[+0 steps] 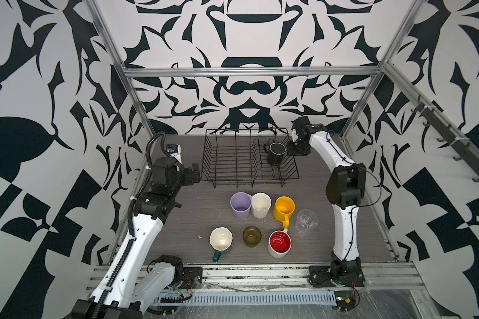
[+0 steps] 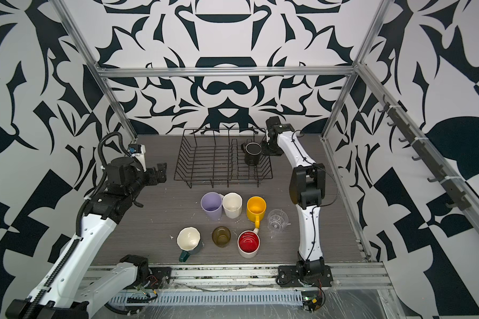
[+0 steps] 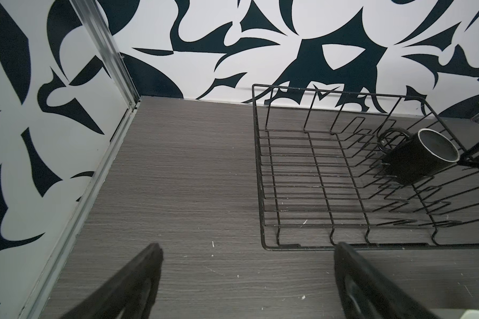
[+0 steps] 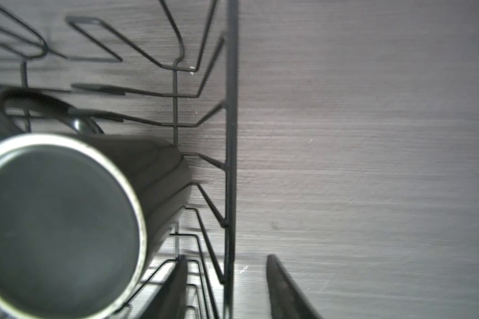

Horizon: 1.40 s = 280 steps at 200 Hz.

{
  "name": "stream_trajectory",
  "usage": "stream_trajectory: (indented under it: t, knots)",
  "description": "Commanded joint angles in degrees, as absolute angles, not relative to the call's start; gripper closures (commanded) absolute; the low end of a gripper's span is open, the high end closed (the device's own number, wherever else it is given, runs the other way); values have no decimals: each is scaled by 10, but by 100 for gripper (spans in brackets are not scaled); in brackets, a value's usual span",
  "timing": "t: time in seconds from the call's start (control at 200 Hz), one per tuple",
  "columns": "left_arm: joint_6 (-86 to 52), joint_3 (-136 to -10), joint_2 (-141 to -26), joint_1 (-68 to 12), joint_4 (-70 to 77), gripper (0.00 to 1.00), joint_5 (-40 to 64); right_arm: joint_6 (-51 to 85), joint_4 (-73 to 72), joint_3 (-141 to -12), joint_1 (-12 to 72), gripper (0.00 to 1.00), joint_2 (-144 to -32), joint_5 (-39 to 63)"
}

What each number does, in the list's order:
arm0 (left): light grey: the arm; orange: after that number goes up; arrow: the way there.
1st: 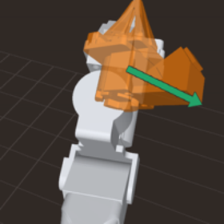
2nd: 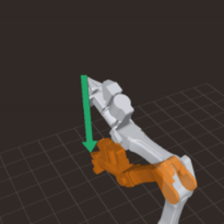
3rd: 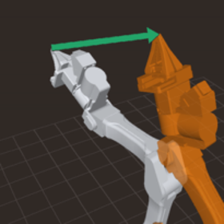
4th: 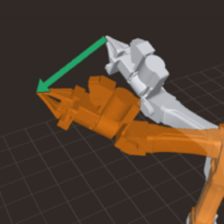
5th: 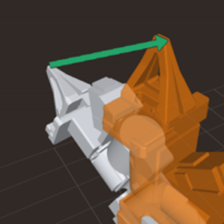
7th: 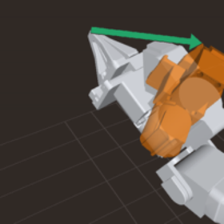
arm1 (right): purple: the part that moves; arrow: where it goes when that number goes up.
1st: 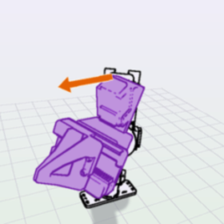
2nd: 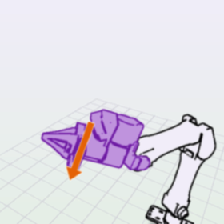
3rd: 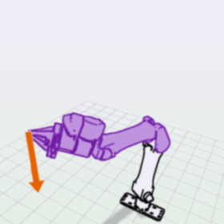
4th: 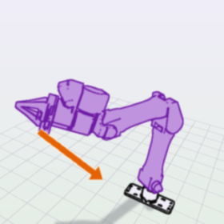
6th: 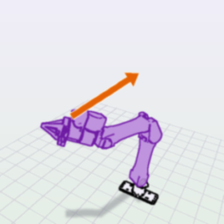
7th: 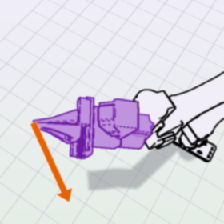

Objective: Load cups into a dish rack
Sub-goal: Rotate the dish rack at the top-center of the table, then pick up the cup from the bottom-center of the table.

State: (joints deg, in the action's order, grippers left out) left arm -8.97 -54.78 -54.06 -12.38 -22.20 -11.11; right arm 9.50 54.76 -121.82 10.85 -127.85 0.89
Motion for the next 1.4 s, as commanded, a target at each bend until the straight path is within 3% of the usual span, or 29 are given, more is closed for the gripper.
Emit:
stream_trajectory:
  t: [0.0, 0.155, 0.22, 0.48, 0.71, 0.845, 1.395]
  knots:
    - [-92, -546, -540, -122, -233, 1, -112, 85, 550, -1240, 108, 39, -1239, -8]
    - [-93, -552, -540, -122, -236, 1, -118, 77, 552, -1248, 108, 20, -1222, -30]
    - [-93, -560, -540, -122, -245, 1, -114, 74, 556, -1253, 107, 3, -1214, -38]
    - [-131, -611, -531, -122, -386, 0, -87, 93, 516, -1180, 108, 0, -1117, -23]
    - [-231, -630, -533, -123, -596, 11, 9, 138, 446, -1045, 109, 2, -1003, 19]
    - [-304, -596, -500, -141, -618, 14, 72, 143, 420, -980, 110, 3, -960, 33]
    - [-477, -516, -477, -327, -668, 20, 11, 151, 377, -838, 111, 4, -889, 54]
